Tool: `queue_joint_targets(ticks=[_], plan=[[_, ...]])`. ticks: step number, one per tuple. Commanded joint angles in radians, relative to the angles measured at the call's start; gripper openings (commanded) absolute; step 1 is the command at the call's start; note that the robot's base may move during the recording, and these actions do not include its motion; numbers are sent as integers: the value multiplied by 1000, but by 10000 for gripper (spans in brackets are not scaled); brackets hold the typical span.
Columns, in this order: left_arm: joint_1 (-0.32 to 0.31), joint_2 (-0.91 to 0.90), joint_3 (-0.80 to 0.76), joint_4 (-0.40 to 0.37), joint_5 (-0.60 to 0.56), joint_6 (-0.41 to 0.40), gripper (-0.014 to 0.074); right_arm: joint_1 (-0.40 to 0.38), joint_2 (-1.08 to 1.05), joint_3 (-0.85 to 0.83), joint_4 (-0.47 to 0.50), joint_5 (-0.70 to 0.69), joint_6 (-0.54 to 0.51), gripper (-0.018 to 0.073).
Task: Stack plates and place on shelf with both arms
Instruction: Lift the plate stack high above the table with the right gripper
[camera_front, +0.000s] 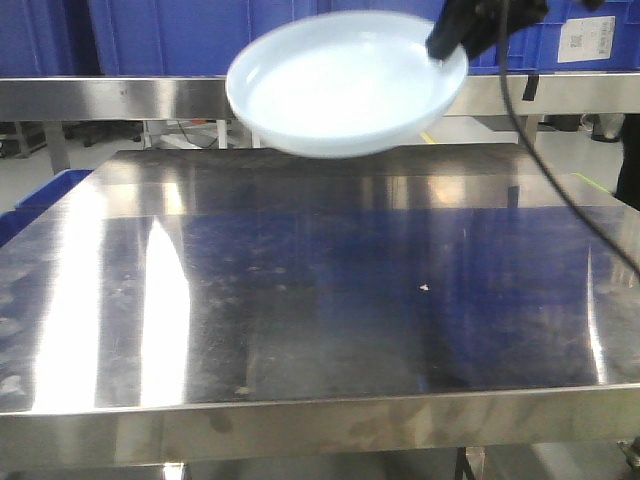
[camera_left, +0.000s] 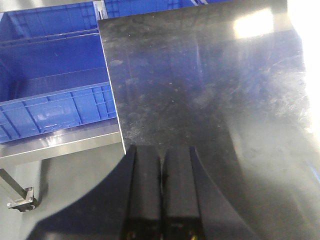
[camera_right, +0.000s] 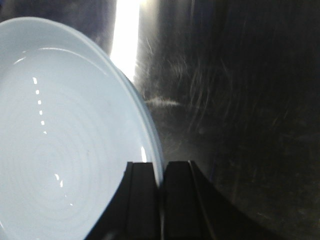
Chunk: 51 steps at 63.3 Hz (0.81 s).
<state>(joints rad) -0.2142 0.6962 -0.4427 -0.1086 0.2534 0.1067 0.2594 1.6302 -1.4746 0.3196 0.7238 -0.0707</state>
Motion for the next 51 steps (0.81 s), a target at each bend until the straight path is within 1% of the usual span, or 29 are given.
queue_joint_targets(ticks=[1, 16, 39, 51], plan=[[1, -5, -28, -8, -79, -5, 84, -4, -127, 3, 31, -74, -9, 56], [1, -5, -28, -8, -79, -5, 84, -4, -353, 215, 31, -196, -13, 56], [1, -5, -28, -8, -79, -5, 84, -3, -654, 422, 31, -209, -13, 56], [1, -5, -28, -8, -79, -5, 84, -3, -774, 512, 31, -263, -14, 56]])
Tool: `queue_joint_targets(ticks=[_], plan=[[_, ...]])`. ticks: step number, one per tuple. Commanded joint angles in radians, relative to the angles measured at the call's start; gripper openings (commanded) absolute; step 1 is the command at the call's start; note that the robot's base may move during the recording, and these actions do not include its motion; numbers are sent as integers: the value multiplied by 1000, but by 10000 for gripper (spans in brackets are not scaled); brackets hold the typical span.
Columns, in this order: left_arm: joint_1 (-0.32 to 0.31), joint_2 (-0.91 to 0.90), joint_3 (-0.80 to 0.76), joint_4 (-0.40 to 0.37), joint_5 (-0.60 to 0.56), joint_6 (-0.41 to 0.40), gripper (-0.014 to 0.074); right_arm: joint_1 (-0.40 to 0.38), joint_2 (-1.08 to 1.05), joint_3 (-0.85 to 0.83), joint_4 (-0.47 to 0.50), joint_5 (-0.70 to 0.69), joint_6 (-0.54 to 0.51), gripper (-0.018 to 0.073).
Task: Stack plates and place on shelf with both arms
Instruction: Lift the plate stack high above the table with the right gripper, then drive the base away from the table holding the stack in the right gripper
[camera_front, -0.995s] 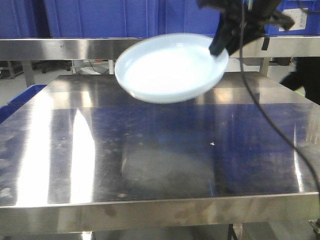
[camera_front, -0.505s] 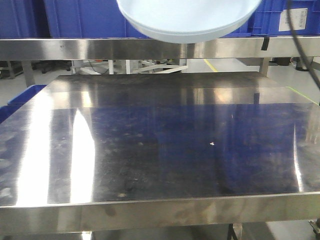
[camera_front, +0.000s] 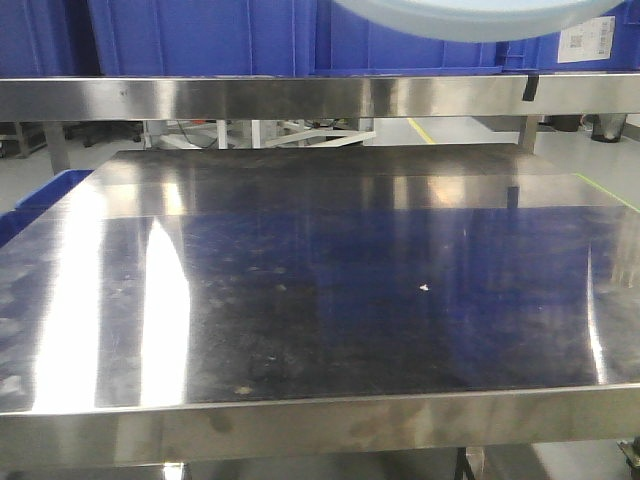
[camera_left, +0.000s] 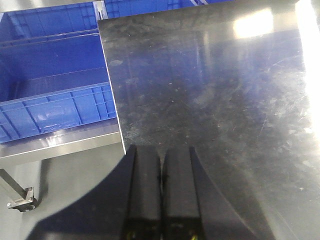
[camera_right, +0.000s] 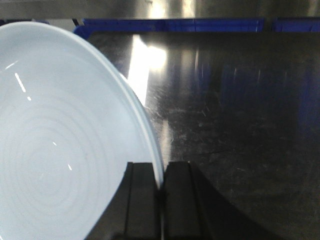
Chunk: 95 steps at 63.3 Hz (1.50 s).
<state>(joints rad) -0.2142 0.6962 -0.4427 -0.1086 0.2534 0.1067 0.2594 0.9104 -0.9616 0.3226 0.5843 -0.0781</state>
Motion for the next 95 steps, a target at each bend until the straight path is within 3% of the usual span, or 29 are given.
queue_joint_targets(ticks=[1, 95], plan=[[1, -5, -28, -8, -79, -5, 84, -3, -59, 4, 28, -128, -7, 56], [1, -5, -28, -8, -79, -5, 84, -3, -66, 20, 28, -154, -7, 56]])
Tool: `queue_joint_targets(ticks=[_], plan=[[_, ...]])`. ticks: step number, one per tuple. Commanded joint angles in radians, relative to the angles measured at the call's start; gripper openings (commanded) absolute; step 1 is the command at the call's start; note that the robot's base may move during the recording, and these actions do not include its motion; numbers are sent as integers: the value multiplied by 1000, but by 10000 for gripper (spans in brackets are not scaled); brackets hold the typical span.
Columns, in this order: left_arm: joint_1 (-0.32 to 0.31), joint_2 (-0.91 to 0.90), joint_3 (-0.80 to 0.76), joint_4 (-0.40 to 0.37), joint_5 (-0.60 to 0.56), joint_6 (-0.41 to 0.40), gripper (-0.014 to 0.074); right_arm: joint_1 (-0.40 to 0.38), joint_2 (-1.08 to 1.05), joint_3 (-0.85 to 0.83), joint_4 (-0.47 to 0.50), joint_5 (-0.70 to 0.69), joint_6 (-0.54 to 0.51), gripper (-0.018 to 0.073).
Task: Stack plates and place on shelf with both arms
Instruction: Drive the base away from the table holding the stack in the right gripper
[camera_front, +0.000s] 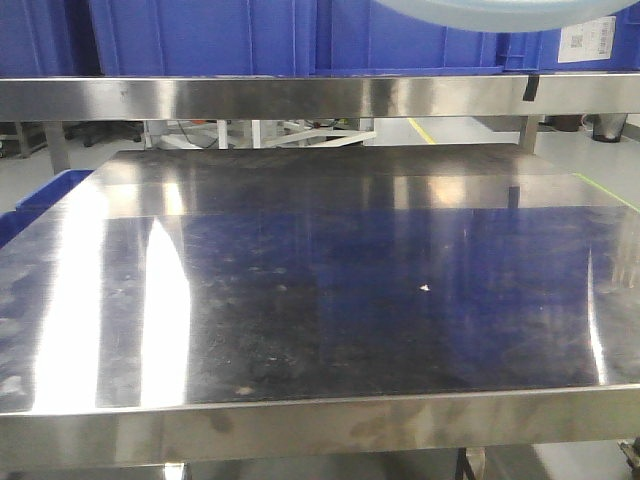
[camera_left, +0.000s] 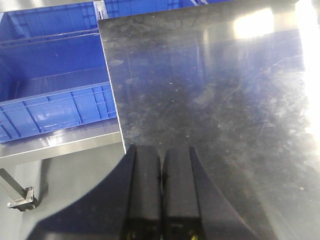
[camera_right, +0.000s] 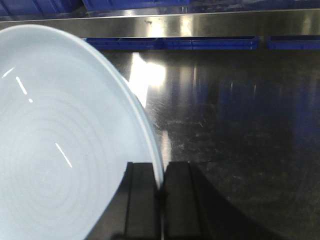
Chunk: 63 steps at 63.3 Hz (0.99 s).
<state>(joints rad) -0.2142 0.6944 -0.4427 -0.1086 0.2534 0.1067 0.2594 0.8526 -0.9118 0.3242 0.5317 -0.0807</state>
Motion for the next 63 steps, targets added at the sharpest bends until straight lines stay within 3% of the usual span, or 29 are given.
queue_joint_targets(ticks=[1, 63], plan=[[1, -4, -28, -8, -79, -5, 84, -3, -8, -30, 26, -101, -4, 56], [1, -4, -28, -8, -79, -5, 84, -3, -8, -30, 26, -101, -4, 56]])
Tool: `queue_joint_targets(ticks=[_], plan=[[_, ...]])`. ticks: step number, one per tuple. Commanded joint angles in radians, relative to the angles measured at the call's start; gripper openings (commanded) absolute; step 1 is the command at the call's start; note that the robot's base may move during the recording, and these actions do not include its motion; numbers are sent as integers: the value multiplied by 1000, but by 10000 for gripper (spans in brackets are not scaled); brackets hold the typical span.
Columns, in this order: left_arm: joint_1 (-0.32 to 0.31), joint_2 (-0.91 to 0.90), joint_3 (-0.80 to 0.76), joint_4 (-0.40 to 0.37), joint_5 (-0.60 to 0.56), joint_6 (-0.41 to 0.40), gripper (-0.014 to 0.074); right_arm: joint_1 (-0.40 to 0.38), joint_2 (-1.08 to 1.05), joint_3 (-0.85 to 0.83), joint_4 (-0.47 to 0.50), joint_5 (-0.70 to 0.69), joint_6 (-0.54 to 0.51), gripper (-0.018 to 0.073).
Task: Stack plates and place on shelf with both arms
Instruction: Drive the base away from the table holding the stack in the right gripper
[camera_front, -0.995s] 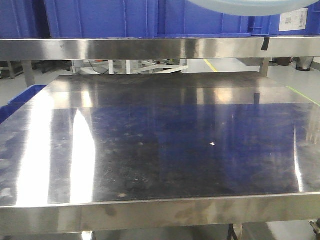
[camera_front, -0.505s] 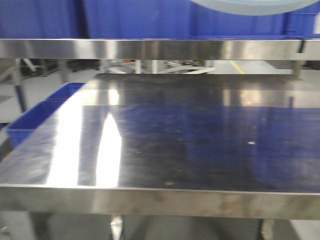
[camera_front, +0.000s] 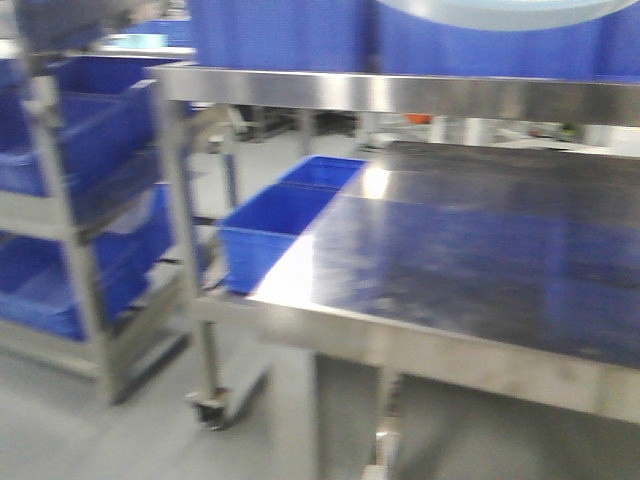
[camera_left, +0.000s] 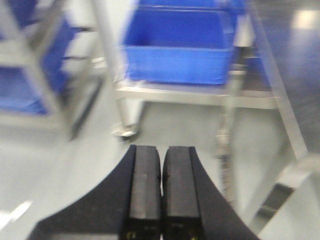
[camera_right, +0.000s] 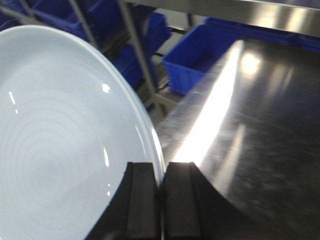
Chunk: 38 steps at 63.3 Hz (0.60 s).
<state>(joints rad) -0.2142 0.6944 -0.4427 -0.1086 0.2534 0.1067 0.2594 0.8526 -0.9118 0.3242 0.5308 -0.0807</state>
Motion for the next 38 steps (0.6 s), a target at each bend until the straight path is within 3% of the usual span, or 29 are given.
queue_joint_targets(ticks=[1, 38], plan=[[1, -4, -28, -8, -79, -5, 84, -3, -8, -30, 26, -100, -4, 56], [1, -4, -28, -8, -79, -5, 84, -3, -8, -30, 26, -99, -4, 56]])
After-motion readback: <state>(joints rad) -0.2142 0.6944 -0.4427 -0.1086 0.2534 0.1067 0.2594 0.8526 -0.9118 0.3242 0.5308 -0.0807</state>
